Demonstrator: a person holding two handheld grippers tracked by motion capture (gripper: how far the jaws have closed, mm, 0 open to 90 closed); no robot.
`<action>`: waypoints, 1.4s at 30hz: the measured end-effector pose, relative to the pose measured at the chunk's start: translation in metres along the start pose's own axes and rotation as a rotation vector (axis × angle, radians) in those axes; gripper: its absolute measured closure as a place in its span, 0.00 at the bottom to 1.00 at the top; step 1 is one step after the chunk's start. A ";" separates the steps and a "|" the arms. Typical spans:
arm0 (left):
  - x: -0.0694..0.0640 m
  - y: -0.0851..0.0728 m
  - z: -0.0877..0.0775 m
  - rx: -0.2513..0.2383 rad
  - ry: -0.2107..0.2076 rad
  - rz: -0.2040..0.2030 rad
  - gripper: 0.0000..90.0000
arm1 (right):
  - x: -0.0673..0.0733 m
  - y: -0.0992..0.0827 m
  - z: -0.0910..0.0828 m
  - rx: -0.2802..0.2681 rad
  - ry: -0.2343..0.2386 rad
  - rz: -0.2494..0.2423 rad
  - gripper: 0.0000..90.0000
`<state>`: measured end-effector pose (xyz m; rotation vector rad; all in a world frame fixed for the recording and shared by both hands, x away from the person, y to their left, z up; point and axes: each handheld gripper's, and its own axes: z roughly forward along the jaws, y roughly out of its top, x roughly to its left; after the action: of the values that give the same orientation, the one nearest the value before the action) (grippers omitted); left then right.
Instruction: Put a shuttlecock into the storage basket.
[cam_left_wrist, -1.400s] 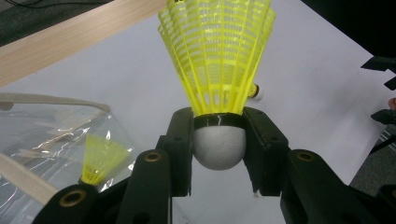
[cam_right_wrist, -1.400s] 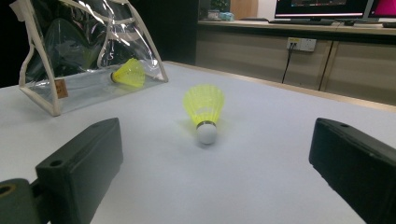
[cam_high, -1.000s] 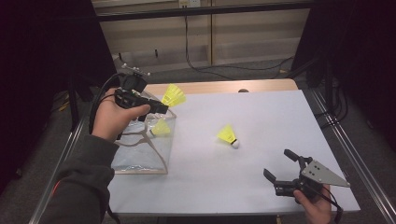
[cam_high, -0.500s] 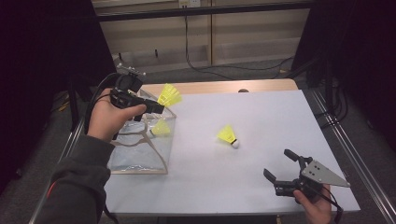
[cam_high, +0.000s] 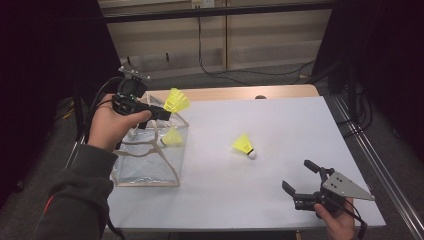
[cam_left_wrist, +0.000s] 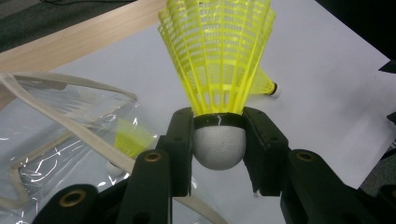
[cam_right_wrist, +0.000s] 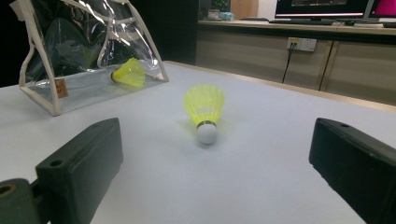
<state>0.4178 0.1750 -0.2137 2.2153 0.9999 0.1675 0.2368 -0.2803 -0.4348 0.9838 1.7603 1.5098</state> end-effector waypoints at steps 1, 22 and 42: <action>0.000 0.000 0.000 -0.003 0.002 -0.004 0.72 | 0.000 0.000 0.000 -0.001 0.000 -0.001 0.03; 0.013 -0.005 -0.016 -0.013 0.038 -0.028 0.72 | 0.000 0.000 0.000 0.000 -0.001 0.001 0.03; 0.025 -0.012 -0.026 -0.020 0.080 -0.050 0.72 | 0.000 0.000 -0.001 -0.001 -0.003 -0.002 0.03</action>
<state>0.4179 0.2124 -0.2059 2.1779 1.0913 0.2440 0.2365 -0.2809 -0.4344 0.9833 1.7582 1.5074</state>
